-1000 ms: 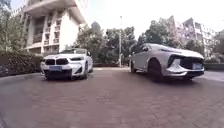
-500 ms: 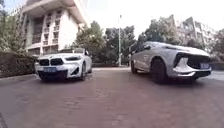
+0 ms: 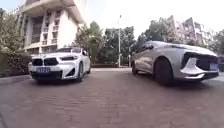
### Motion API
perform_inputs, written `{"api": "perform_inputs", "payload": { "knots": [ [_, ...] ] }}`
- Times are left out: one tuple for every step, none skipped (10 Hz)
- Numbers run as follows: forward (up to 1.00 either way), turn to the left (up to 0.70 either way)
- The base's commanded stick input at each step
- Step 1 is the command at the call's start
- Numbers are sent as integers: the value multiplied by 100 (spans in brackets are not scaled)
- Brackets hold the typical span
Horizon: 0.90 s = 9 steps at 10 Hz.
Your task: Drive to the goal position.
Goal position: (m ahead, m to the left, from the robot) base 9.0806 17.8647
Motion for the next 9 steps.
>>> {"api": "perform_inputs", "payload": {
  "knots": [
    [70, 0],
    [70, 0],
    [70, 0],
    [70, 0],
    [70, 0],
    [70, 0],
    [70, 0],
    [70, 0],
    [70, 0]
  ]
}}
